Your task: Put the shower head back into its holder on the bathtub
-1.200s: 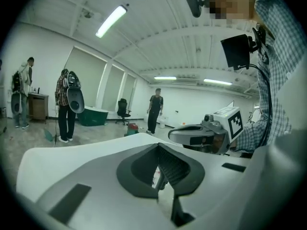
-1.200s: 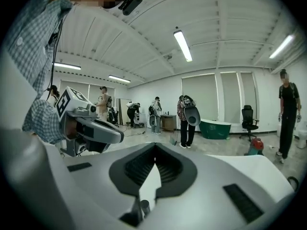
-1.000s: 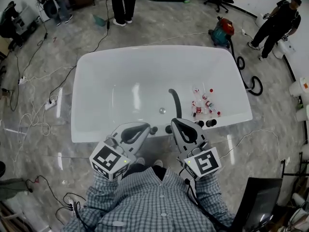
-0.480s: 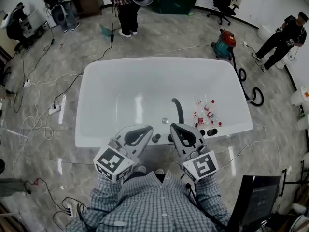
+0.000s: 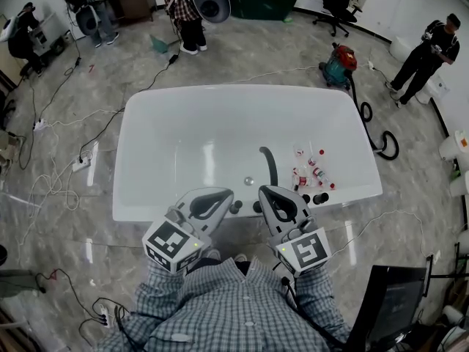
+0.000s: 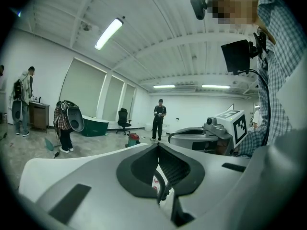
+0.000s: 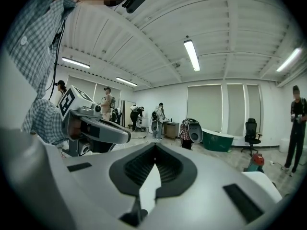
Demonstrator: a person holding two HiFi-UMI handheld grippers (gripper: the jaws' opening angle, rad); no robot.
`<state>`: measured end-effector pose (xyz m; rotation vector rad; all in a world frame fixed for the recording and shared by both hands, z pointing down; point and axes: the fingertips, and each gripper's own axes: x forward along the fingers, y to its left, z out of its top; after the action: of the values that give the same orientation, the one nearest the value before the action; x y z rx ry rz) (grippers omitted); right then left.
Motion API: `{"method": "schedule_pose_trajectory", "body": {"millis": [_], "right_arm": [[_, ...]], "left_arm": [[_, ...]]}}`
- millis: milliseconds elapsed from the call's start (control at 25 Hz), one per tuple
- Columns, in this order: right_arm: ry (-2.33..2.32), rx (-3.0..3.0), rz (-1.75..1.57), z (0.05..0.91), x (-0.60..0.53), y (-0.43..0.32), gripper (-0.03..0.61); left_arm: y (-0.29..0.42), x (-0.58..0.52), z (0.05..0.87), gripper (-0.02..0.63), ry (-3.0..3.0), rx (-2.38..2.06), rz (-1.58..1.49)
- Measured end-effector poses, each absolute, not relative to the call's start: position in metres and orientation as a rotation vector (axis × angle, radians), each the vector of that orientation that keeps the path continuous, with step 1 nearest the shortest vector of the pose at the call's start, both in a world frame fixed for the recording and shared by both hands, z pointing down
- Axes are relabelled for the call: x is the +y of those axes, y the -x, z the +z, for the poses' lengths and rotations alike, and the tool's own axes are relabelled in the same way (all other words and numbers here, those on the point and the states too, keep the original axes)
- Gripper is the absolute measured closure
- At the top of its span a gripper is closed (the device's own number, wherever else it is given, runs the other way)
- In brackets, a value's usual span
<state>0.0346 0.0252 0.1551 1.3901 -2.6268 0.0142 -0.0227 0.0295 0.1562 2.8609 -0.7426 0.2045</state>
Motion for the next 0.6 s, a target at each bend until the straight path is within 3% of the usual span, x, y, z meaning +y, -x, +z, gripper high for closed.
{"method": "schedule_pose_trajectory", "body": {"millis": [600], "right_arm": [[-1.481, -2.616, 0.061, 0.153, 0.017, -0.047, 0.561]], "left_arm": [[0.033, 0.019, 0.155, 0.603, -2.837, -0.781, 0.189]]}}
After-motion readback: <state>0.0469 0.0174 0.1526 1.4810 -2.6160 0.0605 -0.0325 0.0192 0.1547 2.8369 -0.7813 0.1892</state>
